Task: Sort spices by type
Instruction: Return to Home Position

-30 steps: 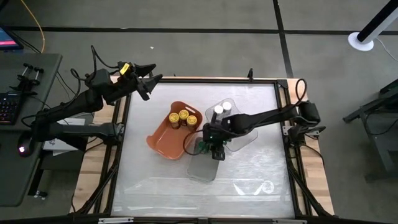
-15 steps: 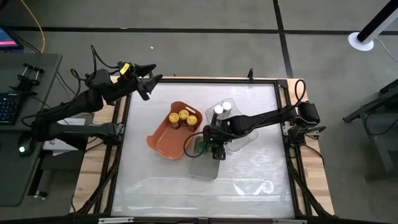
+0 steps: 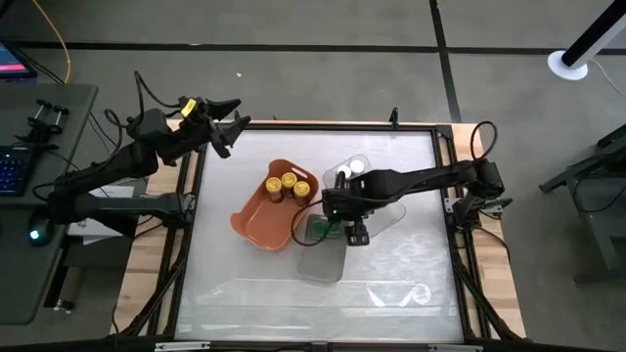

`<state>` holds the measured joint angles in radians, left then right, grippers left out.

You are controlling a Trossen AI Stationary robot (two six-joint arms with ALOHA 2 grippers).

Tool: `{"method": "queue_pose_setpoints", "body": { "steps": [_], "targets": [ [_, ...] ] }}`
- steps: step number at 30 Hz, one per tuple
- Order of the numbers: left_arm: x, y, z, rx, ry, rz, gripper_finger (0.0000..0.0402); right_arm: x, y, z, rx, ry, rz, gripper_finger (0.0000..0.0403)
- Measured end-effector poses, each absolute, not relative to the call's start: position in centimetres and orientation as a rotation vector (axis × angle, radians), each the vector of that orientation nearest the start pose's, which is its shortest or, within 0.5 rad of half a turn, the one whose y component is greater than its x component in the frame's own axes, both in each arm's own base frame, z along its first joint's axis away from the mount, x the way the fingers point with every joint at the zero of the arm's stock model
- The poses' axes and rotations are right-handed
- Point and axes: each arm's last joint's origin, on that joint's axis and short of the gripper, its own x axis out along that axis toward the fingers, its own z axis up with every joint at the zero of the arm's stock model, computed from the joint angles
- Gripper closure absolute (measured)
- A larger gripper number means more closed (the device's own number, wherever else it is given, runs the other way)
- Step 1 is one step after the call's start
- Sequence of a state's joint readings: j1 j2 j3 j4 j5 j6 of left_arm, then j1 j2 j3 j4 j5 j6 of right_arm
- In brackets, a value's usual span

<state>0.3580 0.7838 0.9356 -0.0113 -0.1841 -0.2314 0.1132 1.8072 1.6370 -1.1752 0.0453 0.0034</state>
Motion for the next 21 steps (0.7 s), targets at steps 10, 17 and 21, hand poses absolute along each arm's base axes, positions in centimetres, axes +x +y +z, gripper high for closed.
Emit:
{"method": "queue_pose_setpoints", "body": {
  "steps": [10,17,21],
  "targets": [
    [15.5,4.8,36.2,-0.318,-0.144,0.307,0.0124,33.2,-0.8,31.8,0.026,1.249,-0.114,0.0173],
    [15.9,2.1,28.1,-0.506,-0.305,0.150,0.0343,29.4,-5.0,32.5,0.164,1.147,-0.277,0.0320],
    [14.4,1.2,24.8,-0.569,-0.421,0.152,0.0385,26.4,-6.0,31.5,0.310,1.059,-0.329,0.0389]
  ]
}}
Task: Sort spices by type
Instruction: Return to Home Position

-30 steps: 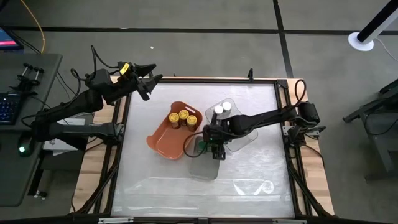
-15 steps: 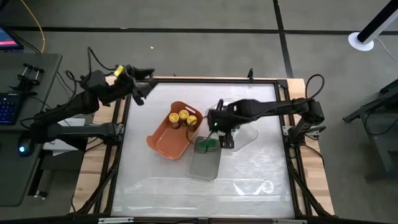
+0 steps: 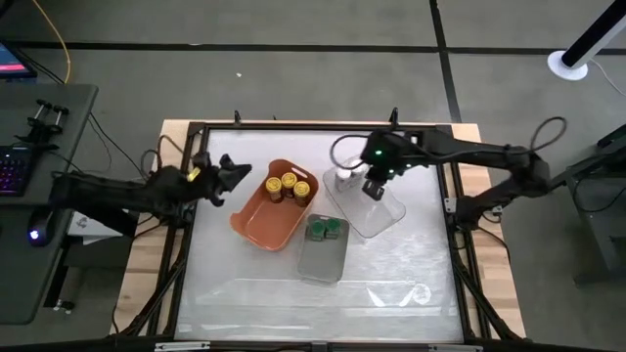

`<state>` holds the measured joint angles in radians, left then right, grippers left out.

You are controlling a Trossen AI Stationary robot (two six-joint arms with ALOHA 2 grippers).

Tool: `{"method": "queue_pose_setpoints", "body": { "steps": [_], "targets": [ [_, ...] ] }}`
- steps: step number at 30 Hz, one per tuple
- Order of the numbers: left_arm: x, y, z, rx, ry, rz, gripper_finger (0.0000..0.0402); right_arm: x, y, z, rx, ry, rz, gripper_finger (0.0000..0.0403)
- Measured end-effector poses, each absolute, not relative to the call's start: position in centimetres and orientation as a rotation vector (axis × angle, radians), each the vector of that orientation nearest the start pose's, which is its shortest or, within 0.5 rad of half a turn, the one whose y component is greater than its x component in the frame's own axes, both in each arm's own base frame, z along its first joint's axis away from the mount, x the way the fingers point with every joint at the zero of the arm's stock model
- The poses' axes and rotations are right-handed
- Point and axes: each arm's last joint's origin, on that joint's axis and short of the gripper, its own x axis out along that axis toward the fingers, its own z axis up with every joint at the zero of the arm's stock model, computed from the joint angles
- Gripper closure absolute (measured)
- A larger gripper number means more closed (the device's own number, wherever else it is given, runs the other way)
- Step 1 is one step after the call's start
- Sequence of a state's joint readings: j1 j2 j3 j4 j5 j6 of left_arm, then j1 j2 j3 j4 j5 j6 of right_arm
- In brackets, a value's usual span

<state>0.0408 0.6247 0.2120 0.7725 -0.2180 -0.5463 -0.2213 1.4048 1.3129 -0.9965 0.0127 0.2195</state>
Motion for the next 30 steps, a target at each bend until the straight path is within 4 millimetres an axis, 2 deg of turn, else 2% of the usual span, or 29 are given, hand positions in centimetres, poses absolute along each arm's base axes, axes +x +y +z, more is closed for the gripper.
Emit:
{"method": "queue_pose_setpoints", "body": {
  "steps": [6,9,12,20,25,30],
  "targets": [
    [12.4,1.0,21.5,-0.577,-0.494,0.215,0.0398,23.4,-5.5,30.2,0.488,0.918,-0.367,0.0399],
    [11.9,1.0,20.8,-0.561,-0.505,0.211,0.0401,22.7,-5.1,30.4,0.531,0.852,-0.372,0.0400],
    [11.9,1.0,20.3,-0.529,-0.440,0.225,0.0401,22.0,-4.6,30.3,0.561,0.818,-0.368,0.0401],
    [11.8,1.0,19.8,-0.552,-0.390,0.233,0.0401,19.9,-1.7,28.3,0.745,0.774,-0.253,0.0402],
    [11.8,1.0,19.7,-0.522,-0.367,0.243,0.0401,19.4,-0.5,25.7,0.737,0.581,-0.206,0.0402],
    [11.9,1.0,19.6,-0.529,-0.358,0.244,0.0401,18.5,-0.8,22.1,0.700,0.408,-0.169,0.0402]
  ]
}}
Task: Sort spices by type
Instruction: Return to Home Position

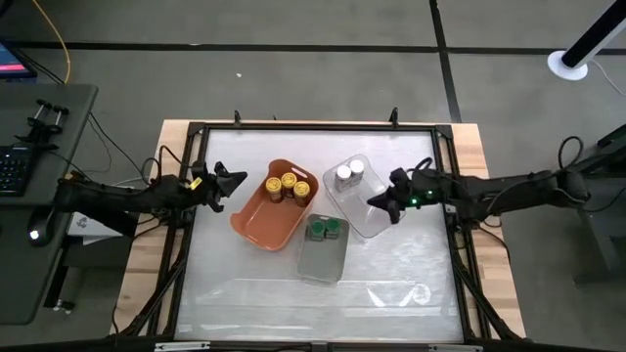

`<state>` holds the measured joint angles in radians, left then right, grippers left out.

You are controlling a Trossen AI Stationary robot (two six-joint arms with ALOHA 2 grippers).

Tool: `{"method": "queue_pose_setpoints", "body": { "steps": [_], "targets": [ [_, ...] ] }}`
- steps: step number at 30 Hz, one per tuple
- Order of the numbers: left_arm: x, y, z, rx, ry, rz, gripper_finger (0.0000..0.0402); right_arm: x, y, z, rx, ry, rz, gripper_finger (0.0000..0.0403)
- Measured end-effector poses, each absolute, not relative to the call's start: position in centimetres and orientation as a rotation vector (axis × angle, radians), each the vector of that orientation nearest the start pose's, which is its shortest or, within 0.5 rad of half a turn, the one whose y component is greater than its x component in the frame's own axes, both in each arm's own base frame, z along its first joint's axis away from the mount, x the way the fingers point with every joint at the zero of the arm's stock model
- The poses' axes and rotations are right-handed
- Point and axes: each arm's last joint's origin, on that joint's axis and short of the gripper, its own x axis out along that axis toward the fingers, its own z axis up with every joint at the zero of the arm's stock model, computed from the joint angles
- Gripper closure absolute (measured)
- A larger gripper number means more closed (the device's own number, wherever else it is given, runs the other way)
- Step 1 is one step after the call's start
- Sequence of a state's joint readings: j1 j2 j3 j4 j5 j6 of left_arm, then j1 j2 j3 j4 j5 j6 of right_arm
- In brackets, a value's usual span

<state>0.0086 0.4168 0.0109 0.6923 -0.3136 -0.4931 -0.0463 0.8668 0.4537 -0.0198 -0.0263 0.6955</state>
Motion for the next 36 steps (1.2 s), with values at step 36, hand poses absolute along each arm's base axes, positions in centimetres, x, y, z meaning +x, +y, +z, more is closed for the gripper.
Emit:
{"method": "queue_pose_setpoints", "body": {
  "steps": [36],
  "targets": [
    [11.9,1.0,19.6,-0.531,-0.358,0.243,0.0401,11.7,0.3,15.2,0.580,0.232,-0.038,0.0402]
  ]
}}
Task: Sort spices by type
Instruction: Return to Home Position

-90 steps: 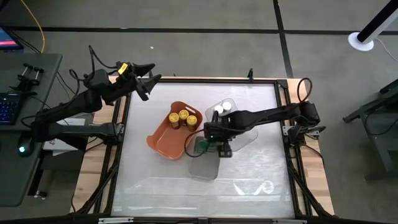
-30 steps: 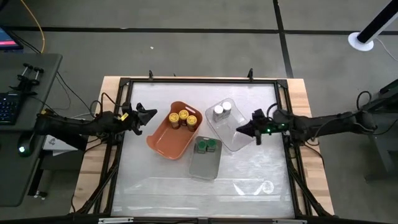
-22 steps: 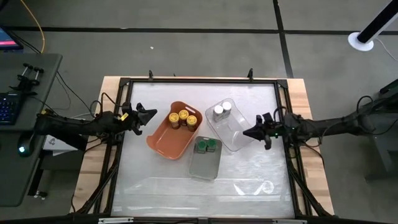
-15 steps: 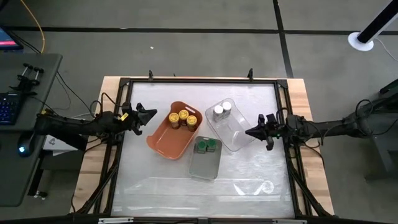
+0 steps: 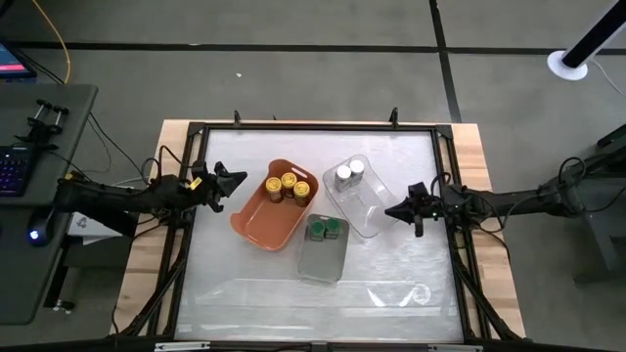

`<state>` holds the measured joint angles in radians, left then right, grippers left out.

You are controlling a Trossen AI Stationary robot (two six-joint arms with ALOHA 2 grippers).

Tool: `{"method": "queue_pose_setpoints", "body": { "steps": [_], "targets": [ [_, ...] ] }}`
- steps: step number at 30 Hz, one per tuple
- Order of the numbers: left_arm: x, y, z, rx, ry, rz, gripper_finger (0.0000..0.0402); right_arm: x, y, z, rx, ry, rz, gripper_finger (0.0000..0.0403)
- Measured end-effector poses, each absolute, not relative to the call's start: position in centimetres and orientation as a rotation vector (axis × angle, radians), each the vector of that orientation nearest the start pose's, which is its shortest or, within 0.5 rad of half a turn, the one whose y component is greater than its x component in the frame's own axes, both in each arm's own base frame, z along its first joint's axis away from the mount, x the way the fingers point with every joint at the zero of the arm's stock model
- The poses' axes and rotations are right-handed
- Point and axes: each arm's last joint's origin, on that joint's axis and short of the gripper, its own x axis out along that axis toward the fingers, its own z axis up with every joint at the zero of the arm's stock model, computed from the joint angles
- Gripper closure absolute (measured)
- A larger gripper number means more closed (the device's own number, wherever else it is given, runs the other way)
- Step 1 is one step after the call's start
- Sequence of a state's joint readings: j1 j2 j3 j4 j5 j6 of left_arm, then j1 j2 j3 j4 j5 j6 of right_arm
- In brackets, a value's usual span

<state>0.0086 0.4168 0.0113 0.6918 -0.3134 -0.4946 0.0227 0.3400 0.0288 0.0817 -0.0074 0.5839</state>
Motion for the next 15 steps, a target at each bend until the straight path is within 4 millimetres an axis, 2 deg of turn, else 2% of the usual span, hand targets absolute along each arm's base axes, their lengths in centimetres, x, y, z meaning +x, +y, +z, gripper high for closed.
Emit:
{"method": "queue_pose_setpoints", "body": {
  "steps": [15],
  "targets": [
    [11.87,0.99,19.58,-0.531,-0.358,0.243,0.0401,11.63,0.29,14.98,0.563,0.256,-0.043,0.0402]
  ]
}}
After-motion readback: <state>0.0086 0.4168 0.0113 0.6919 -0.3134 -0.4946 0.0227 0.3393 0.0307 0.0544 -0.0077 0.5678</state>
